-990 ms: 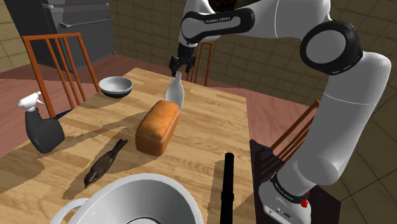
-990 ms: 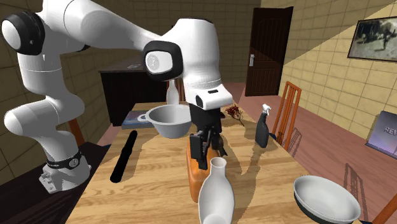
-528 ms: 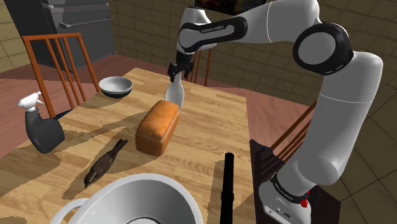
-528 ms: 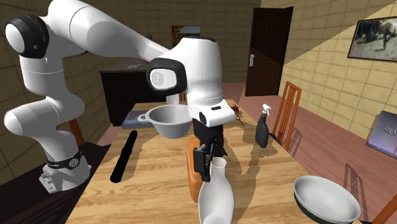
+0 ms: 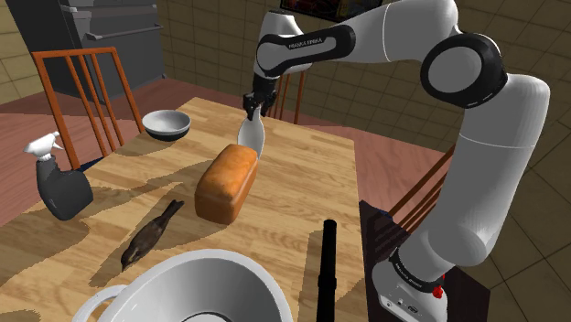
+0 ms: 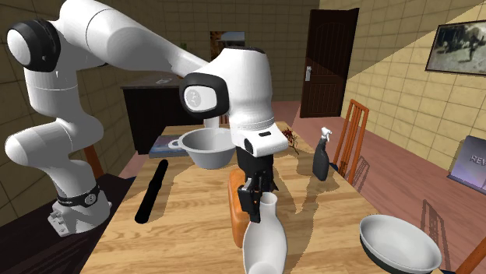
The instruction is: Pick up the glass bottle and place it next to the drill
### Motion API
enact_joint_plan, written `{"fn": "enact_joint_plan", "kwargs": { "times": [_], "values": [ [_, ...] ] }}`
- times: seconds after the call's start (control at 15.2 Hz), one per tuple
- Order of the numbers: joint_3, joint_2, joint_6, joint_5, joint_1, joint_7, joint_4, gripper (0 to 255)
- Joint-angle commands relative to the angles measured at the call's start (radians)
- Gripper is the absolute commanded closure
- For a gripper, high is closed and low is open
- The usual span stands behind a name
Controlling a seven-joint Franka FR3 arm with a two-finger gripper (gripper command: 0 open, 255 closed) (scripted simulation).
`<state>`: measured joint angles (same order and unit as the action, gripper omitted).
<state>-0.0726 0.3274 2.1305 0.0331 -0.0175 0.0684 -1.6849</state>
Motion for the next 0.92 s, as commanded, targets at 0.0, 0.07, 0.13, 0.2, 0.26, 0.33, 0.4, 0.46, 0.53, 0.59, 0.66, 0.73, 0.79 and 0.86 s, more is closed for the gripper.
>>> {"fn": "enact_joint_plan", "kwargs": {
  "times": [0.0,0.07,0.13,0.2,0.26,0.33,0.4,0.46,0.53,0.59,0.66,0.73,0.79,0.86],
  "values": [
    [0.0,0.0,0.0,0.0,0.0,0.0,0.0,255],
    [0.0,0.0,0.0,0.0,0.0,0.0,0.0,255],
    [0.0,0.0,0.0,0.0,0.0,0.0,0.0,255],
    [0.0,0.0,0.0,0.0,0.0,0.0,0.0,255],
    [0.0,0.0,0.0,0.0,0.0,0.0,0.0,255],
    [0.0,0.0,0.0,0.0,0.0,0.0,0.0,255],
    [0.0,0.0,0.0,0.0,0.0,0.0,0.0,255],
    [0.0,0.0,0.0,0.0,0.0,0.0,0.0,255],
    [0.0,0.0,0.0,0.0,0.0,0.0,0.0,255],
    [0.0,-0.004,-0.012,0.0,0.0,0.0,0.008,255],
    [0.0,-0.008,-0.024,-0.001,0.0,-0.001,0.016,255],
    [0.0,-0.011,-0.036,-0.001,0.0,-0.001,0.025,255],
    [-0.001,-0.014,-0.048,-0.002,0.0,-0.001,0.034,255],
    [-0.001,-0.017,-0.06,-0.002,0.0,-0.002,0.043,255]
  ]
}}
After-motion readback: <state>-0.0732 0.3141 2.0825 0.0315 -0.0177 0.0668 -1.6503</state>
